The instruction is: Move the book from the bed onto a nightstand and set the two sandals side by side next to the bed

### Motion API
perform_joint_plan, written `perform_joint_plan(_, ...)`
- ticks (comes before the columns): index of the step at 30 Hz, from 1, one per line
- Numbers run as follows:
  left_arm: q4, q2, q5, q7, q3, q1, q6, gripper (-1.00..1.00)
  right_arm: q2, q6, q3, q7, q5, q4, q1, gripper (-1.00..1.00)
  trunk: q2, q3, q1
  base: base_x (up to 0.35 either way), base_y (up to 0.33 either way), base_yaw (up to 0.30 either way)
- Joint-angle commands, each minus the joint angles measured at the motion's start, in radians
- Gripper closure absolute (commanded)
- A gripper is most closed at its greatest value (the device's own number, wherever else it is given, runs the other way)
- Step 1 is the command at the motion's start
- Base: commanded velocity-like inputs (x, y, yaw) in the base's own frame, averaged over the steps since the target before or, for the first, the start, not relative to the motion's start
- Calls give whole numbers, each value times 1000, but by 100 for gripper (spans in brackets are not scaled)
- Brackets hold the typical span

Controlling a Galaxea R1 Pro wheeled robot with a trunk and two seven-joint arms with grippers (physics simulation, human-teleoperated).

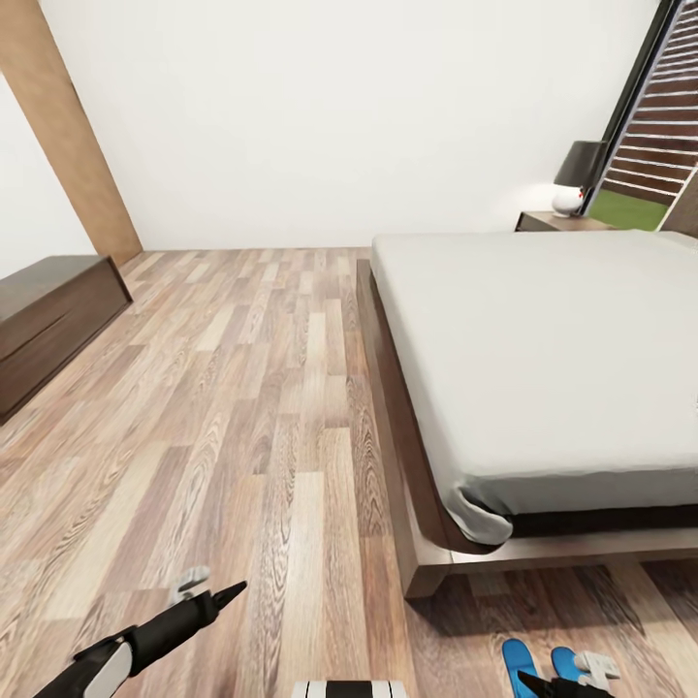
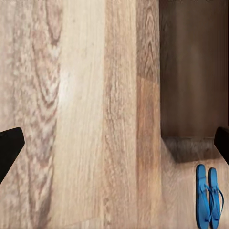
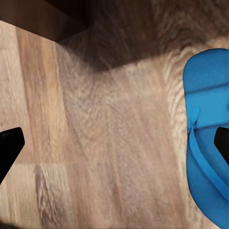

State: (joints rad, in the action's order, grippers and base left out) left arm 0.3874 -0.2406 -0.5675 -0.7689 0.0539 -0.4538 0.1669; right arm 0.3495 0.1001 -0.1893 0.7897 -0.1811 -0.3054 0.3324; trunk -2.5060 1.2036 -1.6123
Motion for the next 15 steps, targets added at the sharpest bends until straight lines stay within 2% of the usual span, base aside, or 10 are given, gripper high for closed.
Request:
perform_joint_plan(1,-5,3,-10,2,5,0,5,-100,-2,10,-2,4,-8,2,0,-100,0,-3,1,0,0,0)
perform_joint_plan(4,-16,11,-7,37,6,0,-16,-100,-7,3,-2,0,-7,7,0,-100,1,-15,2,0,0,0)
perform_joint_plan(7,-34,33,-4,131,14,0,-79,-100,-10,-50,-1,-26,-4,38,0,-100,1,-26,3,0,0,0)
perform_joint_plan(10,-62,61,9,196,34,0,-112,-100,-11,-88,1,-55,-2,73,0,-100,2,-38,5,0,0,0)
perform_joint_plan(12,-90,90,42,246,67,0,-138,-100,-12,-105,2,-77,-2,96,0,-100,3,-46,6,0,0,0)
perform_joint_plan(15,-120,108,81,281,96,0,-165,-100,-12,-112,3,-87,-2,105,0,-100,3,-57,7,0,0,0)
